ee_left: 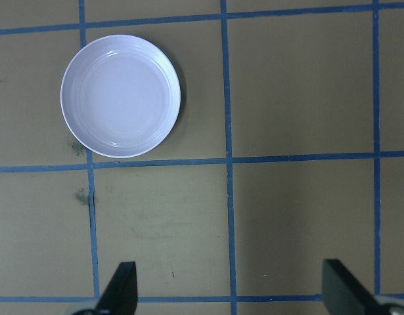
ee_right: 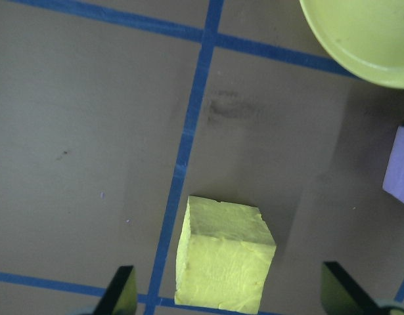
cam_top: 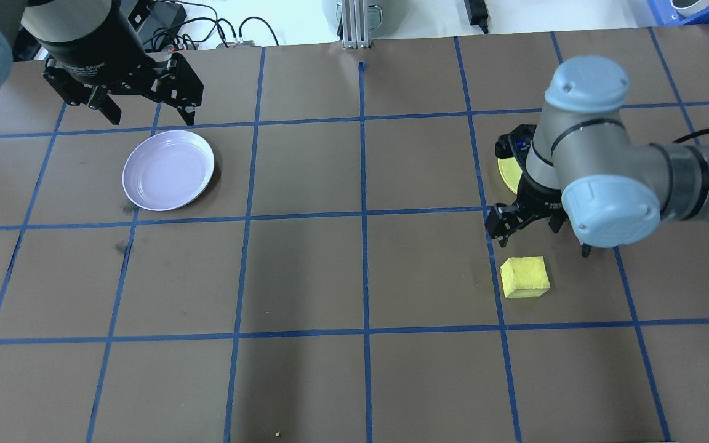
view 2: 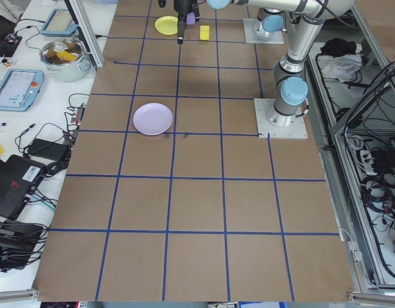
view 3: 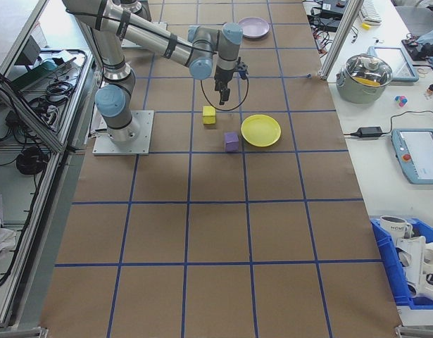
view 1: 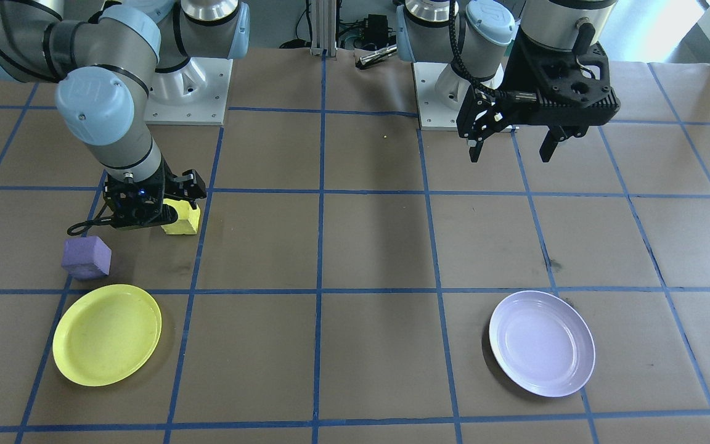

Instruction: Sort blocks by color into plates

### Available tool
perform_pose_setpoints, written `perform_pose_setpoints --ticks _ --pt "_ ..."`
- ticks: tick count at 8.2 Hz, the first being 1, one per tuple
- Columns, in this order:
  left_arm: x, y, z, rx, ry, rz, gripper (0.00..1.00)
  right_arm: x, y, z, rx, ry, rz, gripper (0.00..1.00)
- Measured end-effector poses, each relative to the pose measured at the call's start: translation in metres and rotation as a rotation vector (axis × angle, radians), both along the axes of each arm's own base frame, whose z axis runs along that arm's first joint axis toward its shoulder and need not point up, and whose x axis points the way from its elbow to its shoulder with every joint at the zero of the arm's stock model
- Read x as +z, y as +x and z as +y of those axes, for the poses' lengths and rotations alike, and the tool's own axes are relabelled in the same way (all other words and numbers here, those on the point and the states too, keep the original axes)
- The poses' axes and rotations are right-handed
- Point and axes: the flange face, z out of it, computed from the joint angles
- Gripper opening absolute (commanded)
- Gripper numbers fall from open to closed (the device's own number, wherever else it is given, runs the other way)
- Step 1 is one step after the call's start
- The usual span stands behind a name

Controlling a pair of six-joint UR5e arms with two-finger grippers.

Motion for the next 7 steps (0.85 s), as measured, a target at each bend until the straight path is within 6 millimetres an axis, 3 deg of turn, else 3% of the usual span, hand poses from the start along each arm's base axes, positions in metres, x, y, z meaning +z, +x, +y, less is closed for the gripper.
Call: perform_pose_setpoints --ticks 1,3,4,5,6,7 --pt "-0.001 0.000 0.000 0.000 0.002 0.000 1.00 -0.027 -0.007 0.016 0.010 0.011 0.024 0.96" --pt "-0.003 0.000 0.000 -0.001 0.006 0.000 1.00 -0.062 -0.015 0.037 0.019 0.018 0.041 0.98" --pt "-0.005 0.000 0.000 -0.001 0.009 0.000 1.00 -0.075 -0.017 0.039 0.014 0.027 0.028 0.77" --pt "-0.005 0.000 0.000 -0.001 0.009 0.000 1.00 -0.088 -0.016 0.039 0.004 0.043 -0.011 0.33" --pt "-0.005 0.000 0.000 -0.001 0.009 0.000 1.00 -0.098 -0.015 0.036 -0.004 0.056 -0.036 0.23" --pt "-0.005 0.000 0.000 -0.001 0.009 0.000 1.00 -0.101 -0.015 0.034 -0.011 0.060 -0.045 0.22"
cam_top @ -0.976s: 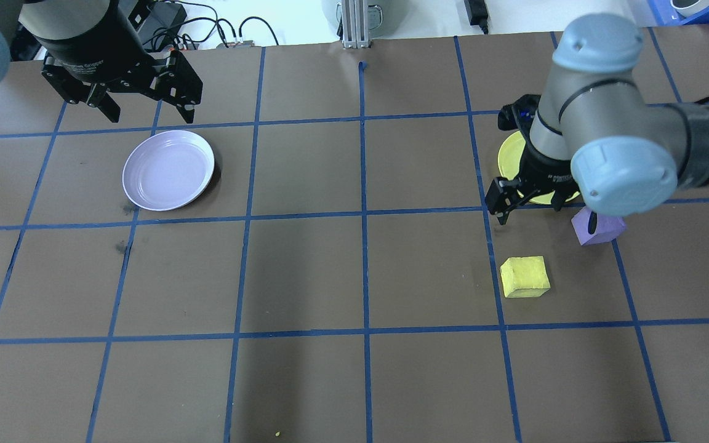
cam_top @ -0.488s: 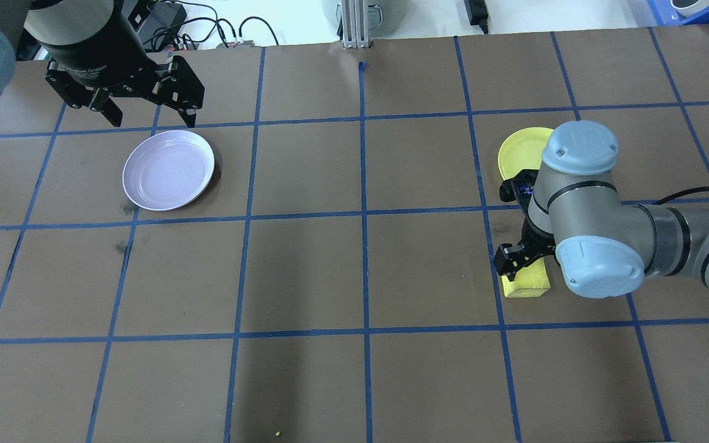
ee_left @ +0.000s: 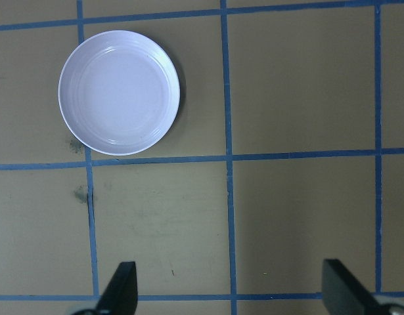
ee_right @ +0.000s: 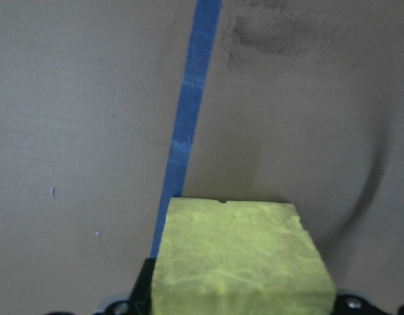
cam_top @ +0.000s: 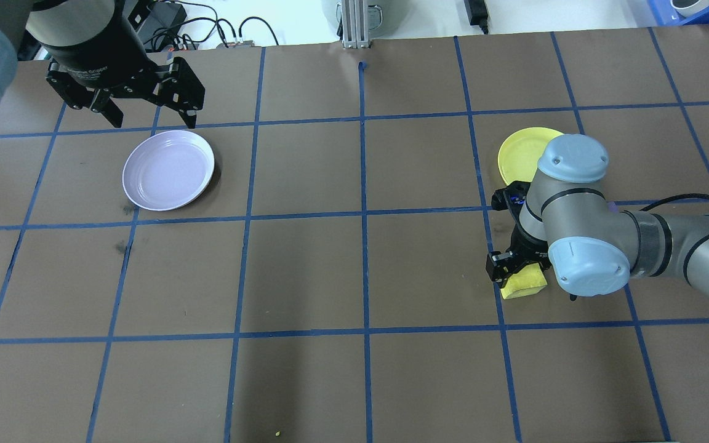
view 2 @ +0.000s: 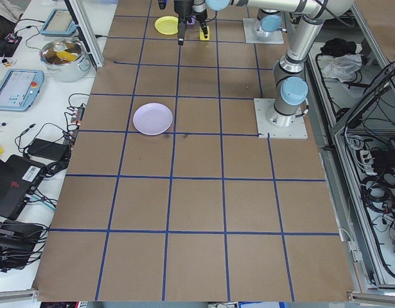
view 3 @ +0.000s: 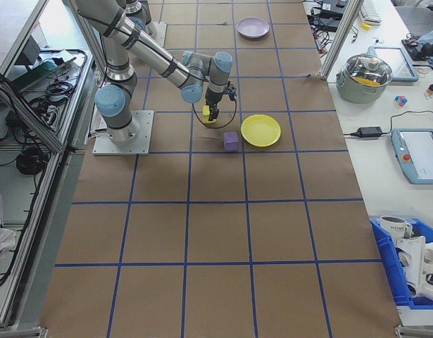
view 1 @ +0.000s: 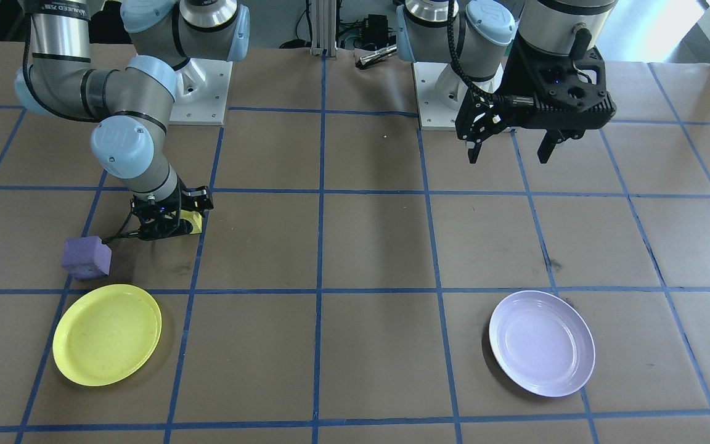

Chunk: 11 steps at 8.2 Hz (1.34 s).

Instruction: Sort blocks by color into plates

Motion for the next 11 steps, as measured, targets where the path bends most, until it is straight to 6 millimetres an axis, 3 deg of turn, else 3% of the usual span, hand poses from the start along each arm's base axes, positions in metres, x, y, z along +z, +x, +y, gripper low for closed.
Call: perform_pose_setpoints --ticks 3,5,6,8,10,11 --pt "0.000 0.000 0.000 0.000 0.000 0.001 1.00 0.013 -0.002 -0.016 -0.021 -0.025 0.002 0.27" --pt "0.000 0.000 0.000 0.000 0.000 0.001 1.00 0.061 -0.009 -0.060 -0.042 -0.052 0.003 0.27" --pt "0.000 0.000 0.000 0.000 -0.001 0.002 1.00 0.082 -0.023 -0.086 -0.066 -0.056 0.000 0.27" --pt "-0.002 0.000 -0.002 0.000 0.003 0.003 1.00 0.100 -0.067 -0.132 -0.129 -0.073 -0.007 0.27" --pt "-0.004 0.000 -0.004 0.000 0.004 0.003 1.00 0.097 -0.089 -0.172 -0.150 -0.089 -0.006 0.27" --pt "-0.001 0.000 -0.002 0.000 -0.003 0.003 1.00 0.082 -0.095 -0.188 -0.154 -0.081 -0.008 0.40"
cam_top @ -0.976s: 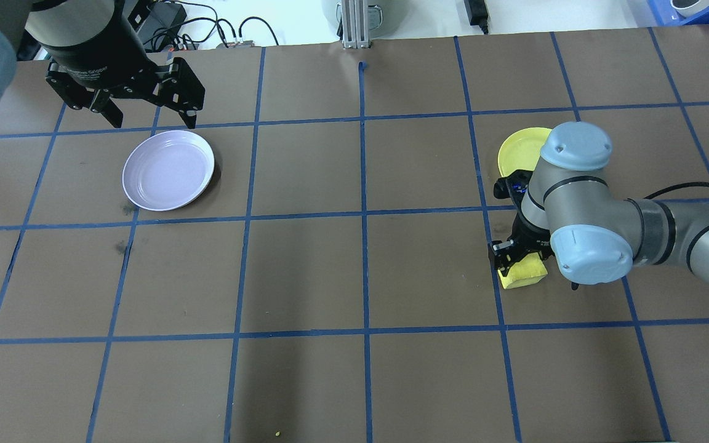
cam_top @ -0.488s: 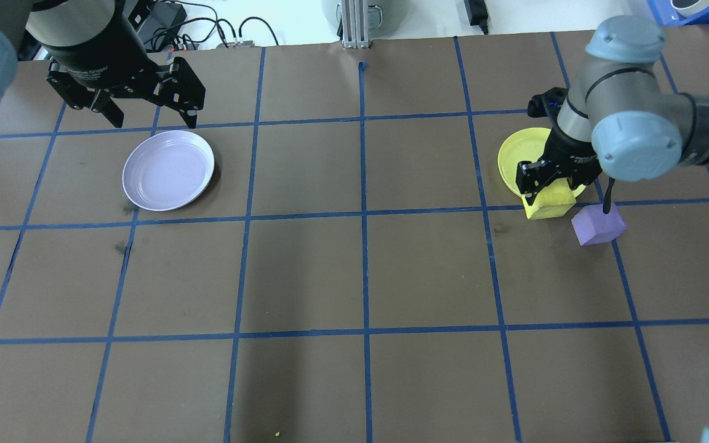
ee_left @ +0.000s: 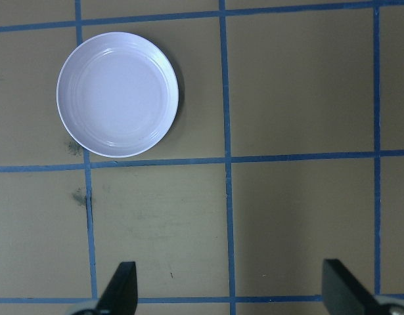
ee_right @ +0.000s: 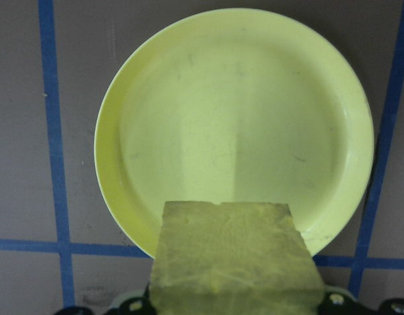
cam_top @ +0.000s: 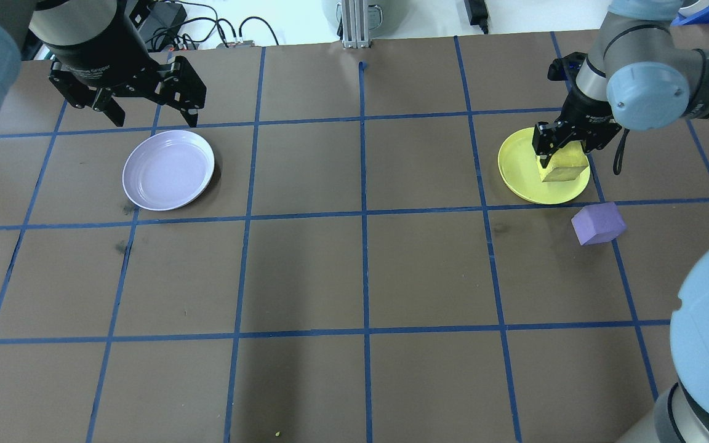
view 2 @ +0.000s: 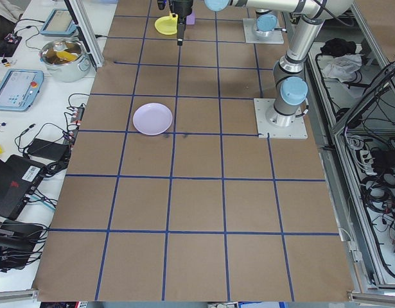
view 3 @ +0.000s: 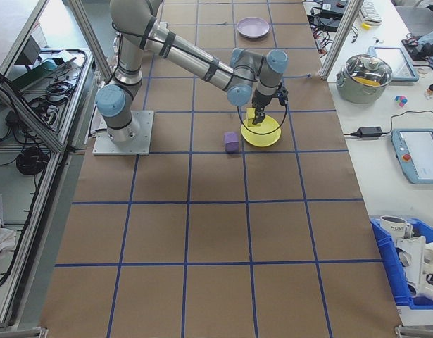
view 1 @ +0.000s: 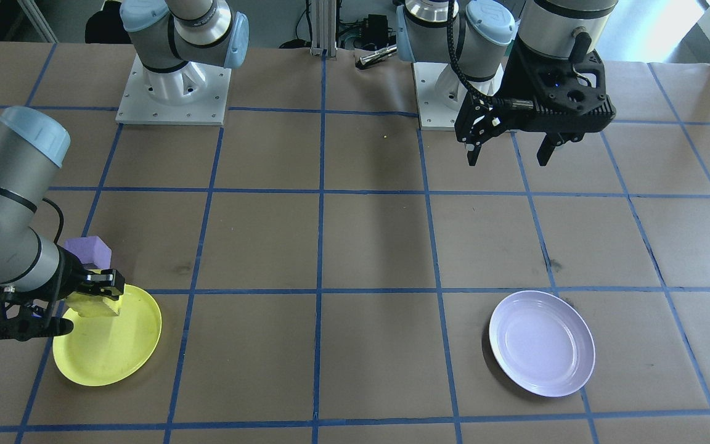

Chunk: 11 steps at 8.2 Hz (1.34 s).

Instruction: Sort blocks by color into plates

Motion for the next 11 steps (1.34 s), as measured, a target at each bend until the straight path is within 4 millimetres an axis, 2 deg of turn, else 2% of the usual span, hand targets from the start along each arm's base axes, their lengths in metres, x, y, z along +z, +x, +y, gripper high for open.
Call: perform_pose_setpoints --ticks 1,2,3,4,7,9,10,11 --pt "0.003 0.000 0.002 0.000 -0.007 0.000 1.00 -0.018 -0.003 -0.014 -0.003 -0.003 0.000 0.87" --pt "0.005 0.000 0.003 -0.001 -0.010 0.001 1.00 -0.034 -0.005 -0.022 -0.003 -0.005 0.001 1.00" --pt "0.005 0.000 0.004 -0.001 -0.012 0.002 1.00 -0.041 -0.006 -0.025 -0.002 -0.007 0.002 1.00" --pt "0.006 0.000 0.004 0.000 -0.013 0.002 1.00 -0.039 -0.006 -0.026 -0.001 -0.014 0.004 1.00" --pt "0.013 0.000 0.012 0.000 -0.016 0.000 1.00 -0.009 -0.014 -0.016 0.018 -0.015 0.004 1.00" --pt "0.015 0.000 0.017 0.000 -0.011 0.000 1.00 -0.003 -0.043 0.006 0.076 0.028 -0.015 1.00" --pt "0.018 0.001 0.021 0.000 -0.008 0.000 1.00 -0.008 -0.061 0.028 0.108 0.055 -0.037 1.00" --pt "0.020 0.001 0.024 0.000 -0.005 0.000 1.00 -0.020 -0.070 0.053 0.126 0.070 -0.050 0.99"
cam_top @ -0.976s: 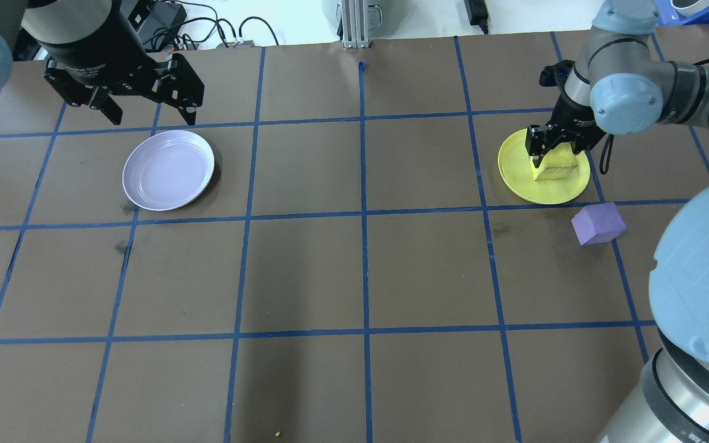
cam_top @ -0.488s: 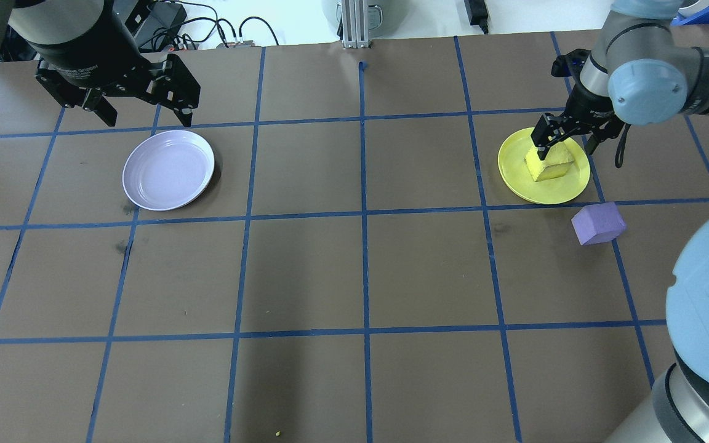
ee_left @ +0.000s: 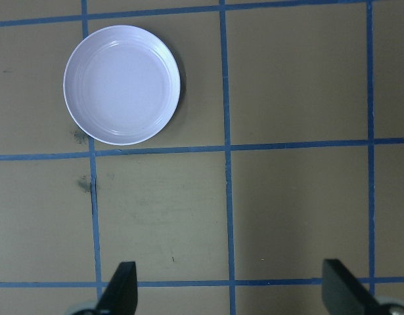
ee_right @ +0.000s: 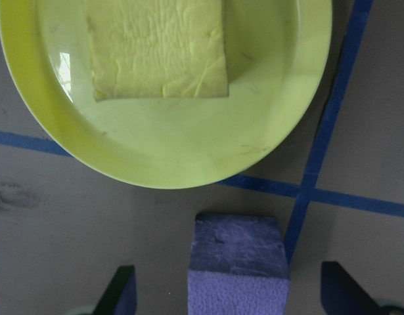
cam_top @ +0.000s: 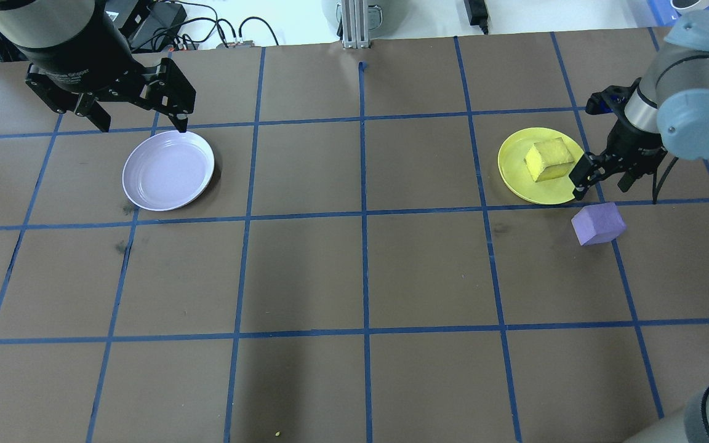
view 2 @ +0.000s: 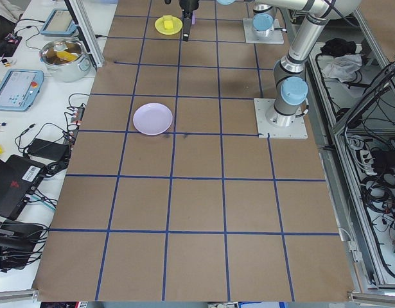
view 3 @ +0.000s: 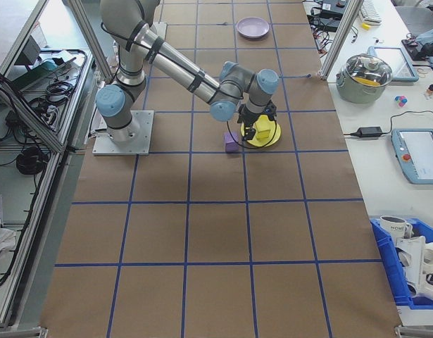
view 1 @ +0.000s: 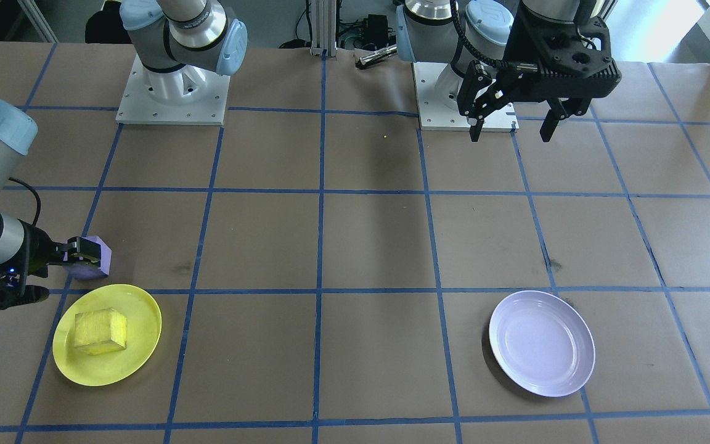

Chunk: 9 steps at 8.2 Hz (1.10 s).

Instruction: Sort blocks by color into plates

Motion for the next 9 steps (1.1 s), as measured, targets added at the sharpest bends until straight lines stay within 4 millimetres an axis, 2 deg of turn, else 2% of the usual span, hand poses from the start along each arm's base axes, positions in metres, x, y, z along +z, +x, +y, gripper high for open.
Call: perform_pose_setpoints --ticks 1,2,3,5,7,9 --pt "0.001 0.000 0.003 0.000 0.003 0.000 1.00 -0.017 -0.003 0.022 0.017 -0.003 -0.001 0.88" --pt "0.003 0.000 0.005 0.000 0.005 -0.001 1.00 -0.037 -0.002 0.042 0.022 0.002 -0.008 0.53" --pt "0.004 0.000 0.007 0.000 0.008 -0.001 1.00 -0.051 -0.001 0.053 0.023 0.004 -0.009 0.31" --pt "0.004 0.000 0.009 0.000 0.011 0.000 1.00 -0.057 -0.001 0.058 0.018 0.001 -0.002 0.30" --pt "0.005 0.000 0.011 0.000 0.013 0.000 1.00 -0.042 0.002 0.058 -0.044 -0.008 0.002 0.31" --pt "0.006 0.000 0.014 0.000 0.021 -0.001 1.00 -0.022 0.028 0.063 -0.137 -0.018 -0.042 0.32"
